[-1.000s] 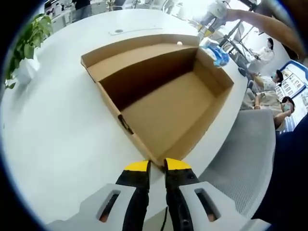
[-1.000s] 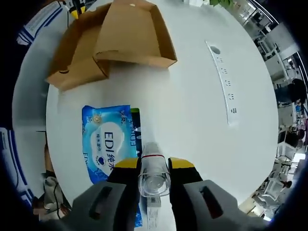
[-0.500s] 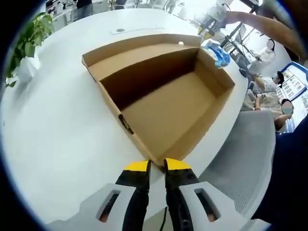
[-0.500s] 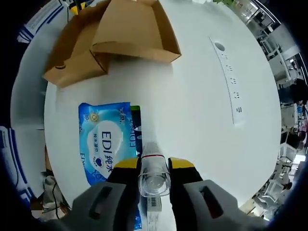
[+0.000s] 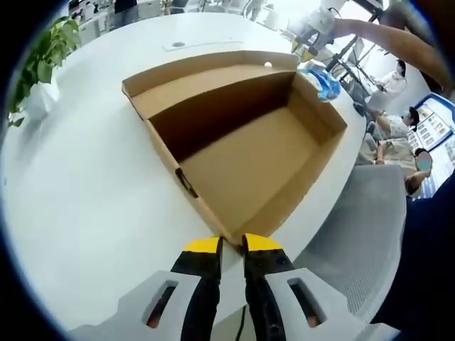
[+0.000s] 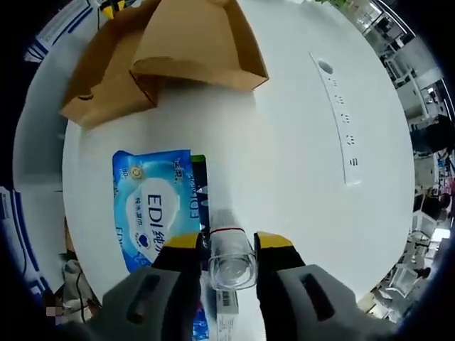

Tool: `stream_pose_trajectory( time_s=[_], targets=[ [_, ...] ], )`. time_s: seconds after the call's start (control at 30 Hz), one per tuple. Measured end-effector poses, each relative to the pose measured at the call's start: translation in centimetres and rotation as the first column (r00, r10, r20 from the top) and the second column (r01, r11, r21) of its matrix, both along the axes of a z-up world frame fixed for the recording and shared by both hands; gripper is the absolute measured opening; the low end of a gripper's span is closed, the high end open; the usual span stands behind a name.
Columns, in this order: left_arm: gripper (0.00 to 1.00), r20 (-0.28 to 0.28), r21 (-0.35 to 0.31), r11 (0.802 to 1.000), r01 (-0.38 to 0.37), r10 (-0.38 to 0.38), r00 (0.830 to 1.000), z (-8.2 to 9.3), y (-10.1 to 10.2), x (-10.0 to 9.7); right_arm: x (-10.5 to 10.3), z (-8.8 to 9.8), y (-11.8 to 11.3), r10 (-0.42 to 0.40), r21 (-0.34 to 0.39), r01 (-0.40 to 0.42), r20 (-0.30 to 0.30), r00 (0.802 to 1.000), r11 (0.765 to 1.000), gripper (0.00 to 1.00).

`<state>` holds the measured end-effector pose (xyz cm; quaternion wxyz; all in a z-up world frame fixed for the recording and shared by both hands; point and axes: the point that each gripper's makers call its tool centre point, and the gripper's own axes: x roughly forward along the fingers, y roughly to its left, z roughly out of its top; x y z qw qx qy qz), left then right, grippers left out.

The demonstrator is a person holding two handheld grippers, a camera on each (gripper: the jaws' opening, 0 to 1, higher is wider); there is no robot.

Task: Operate the shoe box by opening the lid, removing the specified soft item, and placing it in the target area until the item is outside and the box remains undamaged.

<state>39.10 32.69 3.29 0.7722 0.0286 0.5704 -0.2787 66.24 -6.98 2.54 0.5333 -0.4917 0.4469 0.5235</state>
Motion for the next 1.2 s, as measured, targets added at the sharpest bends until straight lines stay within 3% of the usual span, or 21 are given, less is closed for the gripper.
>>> stream_pose_trajectory(
  time_s=[0.13,0.3,0.57,0.73,0.83,0.97,1.1,1.2],
  targets=[
    [0.08,-0.003,-0.004,1.0,0.0,0.0,1.0,0.0,0.0,0.0,0.0,0.0,0.1,0.0,0.004,0.0,-0.001,1.0,1.0,0.28],
    [0.08,-0.006,-0.004,1.0,0.001,-0.001,1.0,0.0,0.0,0.0,0.6,1.1,0.7,-0.023,0.042,0.022,0.028,0.999,0.999,0.35],
    [0.08,-0.004,-0.011,1.0,0.001,-0.001,1.0,0.1,0.0,0.1,1.4,4.2,2.2,-0.105,0.17,0.092,0.065,0.992,0.981,0.36],
    [0.08,-0.004,-0.015,1.0,-0.009,0.009,1.0,0.1,0.0,0.0,1.7,6.5,5.4,-0.179,0.293,0.135,0.131,0.975,0.947,0.33],
    [0.08,-0.005,-0.016,1.0,-0.016,0.016,1.0,0.1,0.0,0.0,1.0,7.6,7.8,-0.269,0.376,0.209,0.114,0.956,0.903,0.29],
    [0.08,-0.004,-0.015,1.0,-0.026,0.026,1.0,0.1,0.0,0.0,-1.2,7.6,10.6,-0.317,0.439,0.271,0.033,0.948,0.857,0.29],
    [0.08,-0.002,-0.02,0.999,-0.045,0.045,0.999,0.1,0.0,0.0,-3.1,6.7,11.7,-0.307,0.422,0.267,0.029,0.951,0.866,0.26],
    [0.08,0.001,-0.018,0.999,-0.046,0.046,0.999,0.1,-0.1,-0.1,-4.0,6.2,12.2,-0.322,0.42,0.288,0.011,0.947,0.861,0.26]
  ],
)
